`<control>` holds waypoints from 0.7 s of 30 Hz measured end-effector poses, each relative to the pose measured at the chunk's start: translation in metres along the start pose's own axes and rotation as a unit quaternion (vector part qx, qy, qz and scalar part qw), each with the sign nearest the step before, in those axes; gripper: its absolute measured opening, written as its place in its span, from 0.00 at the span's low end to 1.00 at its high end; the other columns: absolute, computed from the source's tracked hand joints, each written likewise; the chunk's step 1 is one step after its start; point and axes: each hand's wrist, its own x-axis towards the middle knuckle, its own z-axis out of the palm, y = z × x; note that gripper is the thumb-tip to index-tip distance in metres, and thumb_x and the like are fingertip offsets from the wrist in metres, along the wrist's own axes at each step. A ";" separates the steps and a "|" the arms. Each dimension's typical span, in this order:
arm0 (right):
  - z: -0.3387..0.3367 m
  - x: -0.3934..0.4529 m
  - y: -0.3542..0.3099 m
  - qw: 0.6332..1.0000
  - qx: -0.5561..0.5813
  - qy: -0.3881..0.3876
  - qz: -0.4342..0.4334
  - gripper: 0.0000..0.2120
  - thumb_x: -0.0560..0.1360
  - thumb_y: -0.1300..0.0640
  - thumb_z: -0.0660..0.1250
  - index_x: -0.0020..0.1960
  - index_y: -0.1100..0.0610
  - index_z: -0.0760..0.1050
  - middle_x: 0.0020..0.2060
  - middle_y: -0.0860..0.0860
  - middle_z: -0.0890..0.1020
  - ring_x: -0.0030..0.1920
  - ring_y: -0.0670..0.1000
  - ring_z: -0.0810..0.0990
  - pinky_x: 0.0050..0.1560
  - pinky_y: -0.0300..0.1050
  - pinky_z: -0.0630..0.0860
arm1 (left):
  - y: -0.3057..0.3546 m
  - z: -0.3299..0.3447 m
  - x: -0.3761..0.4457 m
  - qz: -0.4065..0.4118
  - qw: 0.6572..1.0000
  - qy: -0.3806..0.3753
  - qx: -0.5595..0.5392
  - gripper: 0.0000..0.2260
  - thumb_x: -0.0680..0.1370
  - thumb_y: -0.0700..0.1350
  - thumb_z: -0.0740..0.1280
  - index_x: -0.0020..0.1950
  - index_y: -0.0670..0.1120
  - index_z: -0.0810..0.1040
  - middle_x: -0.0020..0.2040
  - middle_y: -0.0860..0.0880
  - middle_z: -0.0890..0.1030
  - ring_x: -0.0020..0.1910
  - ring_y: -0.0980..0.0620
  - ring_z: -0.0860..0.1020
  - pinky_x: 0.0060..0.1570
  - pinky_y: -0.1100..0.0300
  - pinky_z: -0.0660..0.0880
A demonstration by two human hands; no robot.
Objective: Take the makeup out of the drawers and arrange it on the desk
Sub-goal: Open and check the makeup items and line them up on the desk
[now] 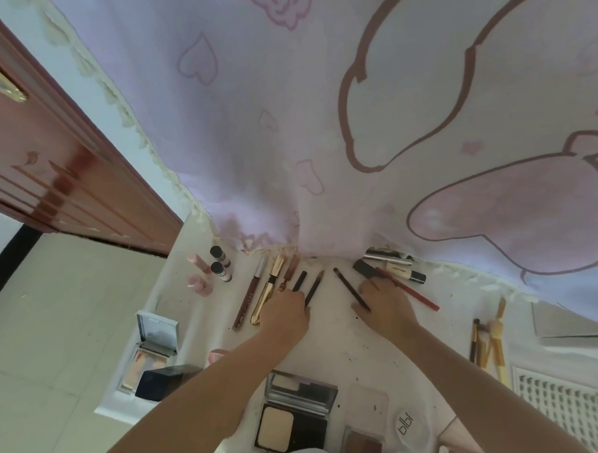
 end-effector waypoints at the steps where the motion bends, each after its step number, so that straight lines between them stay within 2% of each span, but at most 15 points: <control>1: 0.003 -0.008 -0.001 0.999 0.004 -0.040 0.036 0.15 0.78 0.50 0.58 0.59 0.58 0.72 0.56 0.53 0.75 0.57 0.53 0.73 0.53 0.43 0.72 | 0.000 0.000 -0.001 0.007 1.000 0.007 -0.005 0.14 0.81 0.47 0.53 0.57 0.40 0.73 0.56 0.44 0.77 0.55 0.48 0.76 0.43 0.60 0.70; 5: 0.010 -0.021 -0.005 0.992 0.027 -0.072 0.098 0.14 0.79 0.52 0.54 0.57 0.59 0.72 0.56 0.53 0.75 0.55 0.51 0.74 0.51 0.40 0.72 | 0.002 -0.002 -0.004 0.031 0.999 0.020 -0.020 0.14 0.81 0.47 0.53 0.61 0.41 0.70 0.59 0.45 0.75 0.57 0.48 0.74 0.49 0.59 0.72; 7: 0.006 -0.024 -0.006 0.990 0.045 -0.074 0.112 0.13 0.80 0.53 0.54 0.56 0.59 0.72 0.54 0.53 0.75 0.49 0.50 0.74 0.49 0.39 0.72 | 0.003 -0.003 -0.005 0.046 0.998 0.030 -0.023 0.14 0.81 0.47 0.53 0.62 0.42 0.69 0.60 0.45 0.74 0.58 0.48 0.74 0.50 0.59 0.71; 9: -0.002 -0.028 -0.005 0.988 0.068 -0.068 0.122 0.13 0.80 0.53 0.54 0.54 0.59 0.72 0.53 0.53 0.75 0.44 0.47 0.71 0.48 0.39 0.73 | 0.006 -0.008 -0.008 0.064 0.997 0.048 -0.017 0.16 0.81 0.47 0.54 0.66 0.42 0.66 0.65 0.43 0.71 0.64 0.47 0.70 0.54 0.59 0.71; 11: -0.016 -0.035 -0.003 0.988 0.089 -0.060 0.107 0.10 0.79 0.53 0.55 0.52 0.58 0.72 0.50 0.52 0.76 0.43 0.47 0.71 0.48 0.39 0.73 | 0.009 -0.016 -0.008 0.102 0.991 0.091 0.008 0.19 0.81 0.47 0.55 0.70 0.43 0.61 0.71 0.44 0.63 0.71 0.46 0.61 0.64 0.57 0.67; 13: -0.034 -0.042 -0.002 0.990 0.104 -0.060 0.075 0.06 0.79 0.53 0.55 0.47 0.54 0.68 0.44 0.50 0.75 0.42 0.47 0.72 0.44 0.37 0.70 | 0.011 -0.027 -0.006 0.144 0.980 0.130 0.052 0.22 0.80 0.48 0.58 0.72 0.45 0.60 0.71 0.46 0.62 0.71 0.47 0.61 0.68 0.56 0.61; 14: -0.044 -0.046 -0.003 0.991 0.104 -0.058 0.056 0.06 0.79 0.53 0.55 0.46 0.54 0.66 0.43 0.49 0.73 0.41 0.47 0.71 0.42 0.37 0.68 | 0.012 -0.033 -0.004 0.180 0.967 0.167 0.074 0.24 0.77 0.50 0.63 0.70 0.44 0.64 0.69 0.46 0.66 0.69 0.48 0.65 0.67 0.56 0.63; 15: -0.053 -0.050 -0.004 0.993 0.100 -0.055 0.037 0.06 0.80 0.54 0.55 0.45 0.53 0.64 0.42 0.48 0.72 0.41 0.47 0.71 0.42 0.37 0.67 | 0.012 -0.040 -0.003 0.216 0.948 0.210 0.105 0.25 0.71 0.53 0.70 0.65 0.45 0.72 0.64 0.48 0.74 0.63 0.49 0.71 0.61 0.58 0.69; 16: -0.062 -0.055 -0.005 0.994 0.100 -0.047 0.025 0.05 0.80 0.54 0.55 0.45 0.54 0.64 0.42 0.48 0.71 0.41 0.48 0.70 0.42 0.39 0.67 | 0.012 -0.045 -0.001 0.239 0.931 0.247 0.121 0.27 0.62 0.56 0.76 0.57 0.46 0.78 0.55 0.49 0.80 0.55 0.51 0.78 0.51 0.61 0.75; 17: -0.070 -0.059 -0.006 0.994 0.105 -0.038 0.017 0.04 0.80 0.55 0.55 0.46 0.54 0.64 0.42 0.48 0.71 0.41 0.49 0.70 0.43 0.40 0.67 | 0.011 -0.048 0.001 0.262 0.917 0.273 0.127 0.28 0.54 0.56 0.80 0.50 0.47 0.80 0.46 0.50 0.83 0.46 0.52 0.81 0.42 0.63 0.77; 19: -0.079 -0.067 -0.006 0.992 0.121 -0.012 0.010 0.03 0.80 0.57 0.54 0.47 0.54 0.65 0.38 0.46 0.69 0.41 0.51 0.70 0.42 0.43 0.67 | 0.009 -0.050 0.002 0.297 0.895 0.320 0.096 0.32 0.51 0.55 0.81 0.50 0.46 0.75 0.41 0.50 0.83 0.39 0.52 0.82 0.37 0.64 0.78; 21: -0.084 -0.075 -0.007 0.991 0.133 0.015 0.005 0.05 0.80 0.58 0.53 0.49 0.55 0.67 0.34 0.42 0.65 0.40 0.51 0.69 0.40 0.39 0.64 | 0.011 -0.054 -0.003 0.332 0.869 0.360 0.076 0.31 0.58 0.53 0.78 0.54 0.44 0.70 0.42 0.48 0.83 0.39 0.51 0.83 0.37 0.63 0.78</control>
